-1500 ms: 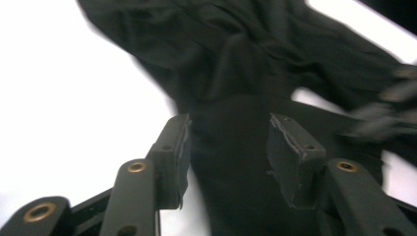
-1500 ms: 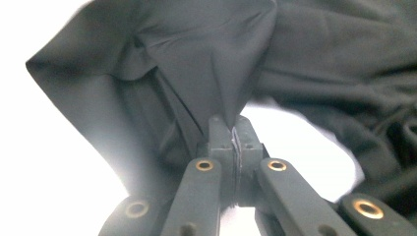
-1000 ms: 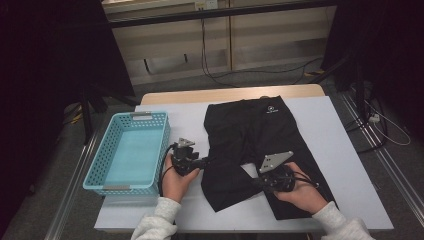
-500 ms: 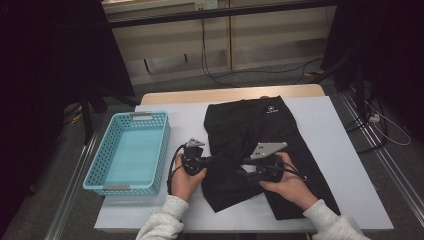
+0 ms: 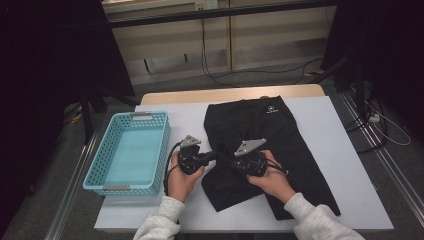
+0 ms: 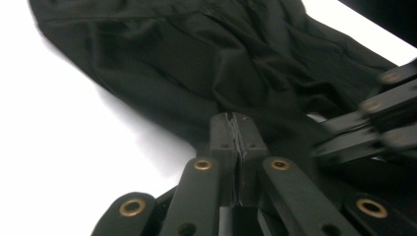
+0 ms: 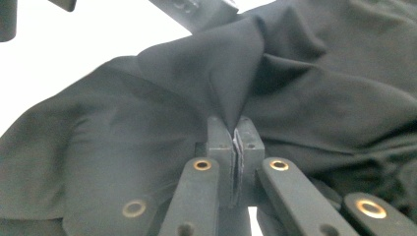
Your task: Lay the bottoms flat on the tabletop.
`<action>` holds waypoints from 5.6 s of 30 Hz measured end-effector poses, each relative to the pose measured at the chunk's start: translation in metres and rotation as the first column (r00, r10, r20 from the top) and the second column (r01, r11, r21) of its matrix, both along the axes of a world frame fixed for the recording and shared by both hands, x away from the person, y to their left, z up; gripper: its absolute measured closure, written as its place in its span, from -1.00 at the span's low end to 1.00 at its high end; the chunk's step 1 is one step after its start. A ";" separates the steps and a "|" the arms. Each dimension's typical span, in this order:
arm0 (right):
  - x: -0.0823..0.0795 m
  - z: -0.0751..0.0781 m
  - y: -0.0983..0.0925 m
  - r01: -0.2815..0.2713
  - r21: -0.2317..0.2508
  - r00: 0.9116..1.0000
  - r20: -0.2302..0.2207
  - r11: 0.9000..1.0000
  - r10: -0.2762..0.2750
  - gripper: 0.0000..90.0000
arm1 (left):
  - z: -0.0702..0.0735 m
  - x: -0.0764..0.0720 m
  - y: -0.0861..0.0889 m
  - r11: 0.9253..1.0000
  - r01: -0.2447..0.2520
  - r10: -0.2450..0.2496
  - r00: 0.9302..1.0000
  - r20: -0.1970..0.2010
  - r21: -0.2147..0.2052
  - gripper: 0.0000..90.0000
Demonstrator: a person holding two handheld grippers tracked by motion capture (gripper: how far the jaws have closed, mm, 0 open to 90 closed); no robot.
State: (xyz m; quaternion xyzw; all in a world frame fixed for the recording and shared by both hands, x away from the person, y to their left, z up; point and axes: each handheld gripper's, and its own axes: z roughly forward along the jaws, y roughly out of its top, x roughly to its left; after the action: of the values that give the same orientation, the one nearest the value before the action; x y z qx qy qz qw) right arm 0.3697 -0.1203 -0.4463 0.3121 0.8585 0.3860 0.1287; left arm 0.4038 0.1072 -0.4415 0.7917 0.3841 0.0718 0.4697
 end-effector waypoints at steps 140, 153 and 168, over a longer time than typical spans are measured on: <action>0.044 -0.003 -0.174 0.549 0.025 0.836 -0.007 0.836 -0.549 0.18 | -0.003 -0.033 0.004 0.981 0.118 -0.109 0.992 -0.062 0.152 -0.06; 0.061 -0.014 -0.178 0.507 0.003 0.860 -0.062 0.862 -0.506 1.00 | -0.002 -0.031 0.007 0.986 0.108 -0.103 0.994 -0.042 0.129 -0.07; 0.048 -0.014 -0.225 0.611 0.001 0.790 -0.070 0.792 -0.609 1.00 | -0.005 -0.046 -0.016 0.963 0.233 -0.229 0.972 -0.049 0.136 -0.02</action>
State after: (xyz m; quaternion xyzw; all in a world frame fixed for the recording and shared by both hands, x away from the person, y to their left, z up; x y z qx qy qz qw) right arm 0.4173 -0.3448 -0.4601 0.5862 0.7112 0.3235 0.2142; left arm 0.3578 0.0911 -0.4462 0.8634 0.2907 0.0305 0.4112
